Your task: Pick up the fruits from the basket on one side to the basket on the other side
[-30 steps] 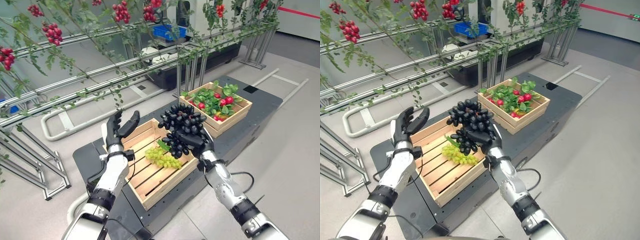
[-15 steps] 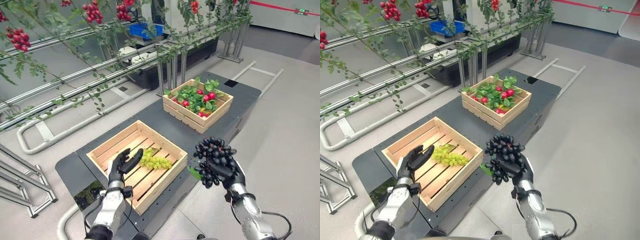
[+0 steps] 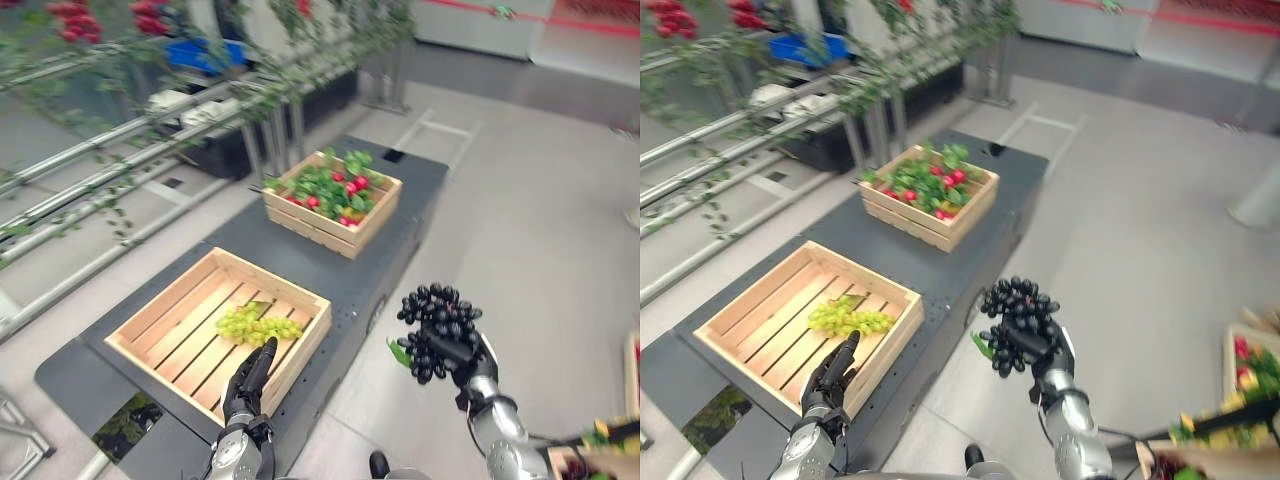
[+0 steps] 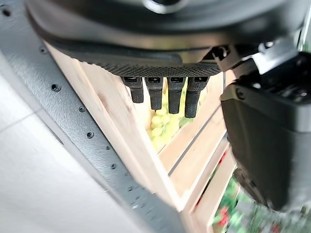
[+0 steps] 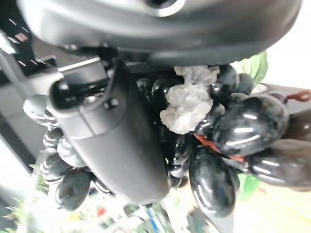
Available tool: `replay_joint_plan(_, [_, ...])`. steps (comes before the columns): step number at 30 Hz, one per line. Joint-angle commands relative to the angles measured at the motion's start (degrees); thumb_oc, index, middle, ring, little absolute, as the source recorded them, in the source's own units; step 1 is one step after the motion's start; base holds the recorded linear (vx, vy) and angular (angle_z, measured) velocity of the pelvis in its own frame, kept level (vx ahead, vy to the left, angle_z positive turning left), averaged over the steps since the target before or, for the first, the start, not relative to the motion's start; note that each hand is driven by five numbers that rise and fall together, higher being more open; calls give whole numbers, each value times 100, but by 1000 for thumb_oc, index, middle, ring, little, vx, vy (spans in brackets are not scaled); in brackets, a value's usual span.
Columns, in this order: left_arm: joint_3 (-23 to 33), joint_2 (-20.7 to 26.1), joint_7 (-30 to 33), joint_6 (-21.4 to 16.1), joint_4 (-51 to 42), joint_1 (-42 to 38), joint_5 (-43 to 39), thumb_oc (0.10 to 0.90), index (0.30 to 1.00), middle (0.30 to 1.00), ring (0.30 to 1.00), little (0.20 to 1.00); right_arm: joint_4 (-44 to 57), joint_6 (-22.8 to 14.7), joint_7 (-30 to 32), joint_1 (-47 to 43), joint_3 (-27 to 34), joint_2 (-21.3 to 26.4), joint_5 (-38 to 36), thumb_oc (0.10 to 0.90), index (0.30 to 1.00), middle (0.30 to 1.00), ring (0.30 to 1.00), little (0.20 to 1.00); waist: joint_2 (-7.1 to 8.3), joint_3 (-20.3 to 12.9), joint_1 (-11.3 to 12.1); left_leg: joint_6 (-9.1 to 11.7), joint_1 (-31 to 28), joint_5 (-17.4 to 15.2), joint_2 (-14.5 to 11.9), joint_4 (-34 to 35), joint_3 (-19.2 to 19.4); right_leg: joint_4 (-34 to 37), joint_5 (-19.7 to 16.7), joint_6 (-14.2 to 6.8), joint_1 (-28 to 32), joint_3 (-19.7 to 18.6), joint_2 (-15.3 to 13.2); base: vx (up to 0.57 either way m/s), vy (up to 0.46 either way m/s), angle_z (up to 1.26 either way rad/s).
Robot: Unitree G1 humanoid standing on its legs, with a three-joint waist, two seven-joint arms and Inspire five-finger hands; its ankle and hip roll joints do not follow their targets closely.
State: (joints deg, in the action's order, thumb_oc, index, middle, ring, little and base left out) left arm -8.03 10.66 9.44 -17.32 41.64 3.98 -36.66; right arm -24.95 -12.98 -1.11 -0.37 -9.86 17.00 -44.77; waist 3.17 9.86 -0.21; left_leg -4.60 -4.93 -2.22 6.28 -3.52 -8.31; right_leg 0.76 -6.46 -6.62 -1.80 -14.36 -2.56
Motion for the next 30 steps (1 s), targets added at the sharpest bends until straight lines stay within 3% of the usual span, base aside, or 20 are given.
replay_joint_plan(1, [-90,256,-96,-591,-350,-894,328,800,900,900,900,900,389,-785,-226,-610,211,-31,-628,400,300,300,300,300,-167,46,-235,106,58,-878,-188,-357,510,-2,368,142,145,769,-29,-181,133,-68])
replay_joint_plan(4, [-95,383,12,-856,-266,-1184,251,800,900,900,900,900,201,-739,-198,-576,174,-117,-647,400,300,300,300,300,-173,-12,-336,6,22,-951,-101,-269,606,187,170,76,23,627,-47,-177,171,-28])
replay_joint_plan(9, [-83,536,-17,-865,-301,-1353,436,800,900,900,900,900,256,-895,-236,-269,185,-249,-593,400,300,300,300,300,-163,92,-528,-104,116,-1184,-70,-658,1023,6,63,-12,-210,641,-157,-153,148,-24])
replay_joint_plan(13, [61,600,-20,-817,-221,-1187,310,800,900,900,900,900,348,-685,-312,61,265,-320,-589,400,300,300,300,300,-193,137,-620,-78,-99,-1105,-48,-388,1232,232,-235,-98,-256,951,-250,-98,116,-43])
replay_joint_plan(14, [155,616,-15,-849,-297,-1016,251,800,900,900,900,900,375,-509,-422,129,281,-359,-538,400,300,300,300,300,-244,158,-570,-10,-216,-933,-109,-100,1398,57,-237,-117,-328,1359,-247,-139,104,-84])
replay_joint_plan(15, [234,658,-13,-847,-490,-805,286,800,900,900,900,900,381,-388,-515,144,261,-420,-462,400,300,300,300,300,-311,195,-472,26,-324,-731,-191,227,1643,-591,-197,-127,-441,1854,-284,-163,114,-65])
replay_joint_plan(17, [264,716,-90,-837,-685,-606,333,800,900,900,900,900,410,-352,-533,155,175,-475,-402,400,300,300,300,300,-409,225,-404,7,-420,-560,-267,547,1802,-1494,17,-80,-520,2192,-320,-126,88,-131])
replay_joint_plan(18, [242,757,-156,-815,-799,-466,390,800,900,900,900,900,405,-341,-553,181,103,-510,-363,400,300,300,300,300,-495,224,-350,2,-513,-503,-309,754,1910,-2349,448,-33,-467,2533,-447,-84,44,-152])
replay_joint_plan(20, [204,753,-163,-799,-818,-377,440,800,900,900,900,900,338,-365,-594,189,7,-545,-273,400,300,300,300,300,-545,189,-266,12,-469,-453,-378,778,2075,-2593,863,116,-279,2827,-557,-69,-53,-93])
replay_joint_plan(22, [168,758,-284,-729,-737,-300,251,800,900,900,900,900,236,-453,-570,167,-149,-594,-156,400,300,300,300,300,-509,105,-148,97,-378,-401,-442,743,2167,-1902,1289,205,291,3054,-470,-16,-261,-85])
replay_joint_plan(23, [168,763,-358,-667,-627,-255,95,800,900,900,900,900,94,-539,-585,152,-281,-591,-110,400,300,300,300,300,-428,19,-62,218,-335,-376,-495,728,2272,-697,1259,221,771,3153,-324,28,-327,-57])
replay_joint_plan(26, [208,535,-347,-531,-533,-314,-186,800,900,900,900,900,103,-533,-475,15,-415,-532,-130,400,300,300,300,300,-357,-41,-105,333,-281,-298,-545,699,2335,20,1103,249,943,2760,-91,-12,-217,-50])
replay_joint_plan(28, [95,444,-331,-564,-383,-449,-239,800,900,900,900,900,-36,-666,-419,-18,-476,-487,-35,400,300,300,300,300,-299,-76,-147,376,-240,-275,-578,716,2311,186,1065,335,1025,2661,9,-4,-212,-32])
replay_joint_plan(30, [108,283,-275,-594,-271,-516,-398,800,900,900,900,900,-82,-507,-240,22,-417,-508,-169,400,300,300,300,300,-274,-118,-218,394,-240,-249,-600,747,2288,222,1071,388,1051,2580,79,-10,-228,-7])
